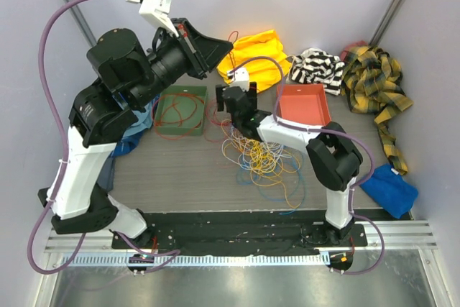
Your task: Untangle the cables
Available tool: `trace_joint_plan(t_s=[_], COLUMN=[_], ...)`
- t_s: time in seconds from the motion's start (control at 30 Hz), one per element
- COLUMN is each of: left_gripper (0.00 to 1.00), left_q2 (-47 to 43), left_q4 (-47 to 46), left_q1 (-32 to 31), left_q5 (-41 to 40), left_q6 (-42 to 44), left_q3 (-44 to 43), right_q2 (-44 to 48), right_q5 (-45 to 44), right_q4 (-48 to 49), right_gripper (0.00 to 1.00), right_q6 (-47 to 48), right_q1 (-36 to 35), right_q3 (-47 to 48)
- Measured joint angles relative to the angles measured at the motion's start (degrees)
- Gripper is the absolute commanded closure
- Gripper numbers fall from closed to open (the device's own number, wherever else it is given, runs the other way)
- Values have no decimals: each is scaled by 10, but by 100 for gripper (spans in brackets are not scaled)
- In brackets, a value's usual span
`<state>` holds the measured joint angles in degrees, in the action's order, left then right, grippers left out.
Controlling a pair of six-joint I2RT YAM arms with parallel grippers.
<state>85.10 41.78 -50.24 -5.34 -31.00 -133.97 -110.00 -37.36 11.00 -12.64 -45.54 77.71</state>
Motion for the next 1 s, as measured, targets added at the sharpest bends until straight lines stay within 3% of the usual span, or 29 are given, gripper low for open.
trace_joint_plan(t_s=[0.07, 0.1, 0.17, 0.23, 0.27, 0.4, 0.53, 0.7, 0.83, 1.0], left_gripper=[100, 100, 100, 100, 100, 100, 100, 100, 100, 100], left_q2=[-16, -23, -32, -38, -41, -70, -121, -171, -169, -133], left_q4=[-2, -3, -4, -6, -8, -21, -34, -56, -65, -69], left_q1=[0, 0, 0, 0, 0, 0, 0, 0, 0, 2], left_q5=[0, 0, -1, -4, -6, -35, -116, -216, -275, -325], left_q6=[0, 0, 0, 0, 0, 7, 19, 33, 41, 50], left_q3=[27, 38, 54, 67, 74, 132, 230, 339, 397, 408], right_q2=[0, 0, 0, 2, 5, 51, 174, 297, 320, 259], right_q5=[-1, -1, -1, 2, 5, 17, 54, 111, 168, 230], right_q4=[-6, -6, -7, -9, -11, -30, -57, -94, -156, -214], right_gripper=[40, 53, 65, 84, 99, 99, 99, 99, 99, 99], right_q6=[0, -4, -9, -9, -10, -21, -50, -78, -89, -97], right_q1=[18, 25, 35, 37, 36, 31, 25, 20, 17, 16], right_q3=[6, 7, 8, 6, 3, -29, -89, -100, -35, 103])
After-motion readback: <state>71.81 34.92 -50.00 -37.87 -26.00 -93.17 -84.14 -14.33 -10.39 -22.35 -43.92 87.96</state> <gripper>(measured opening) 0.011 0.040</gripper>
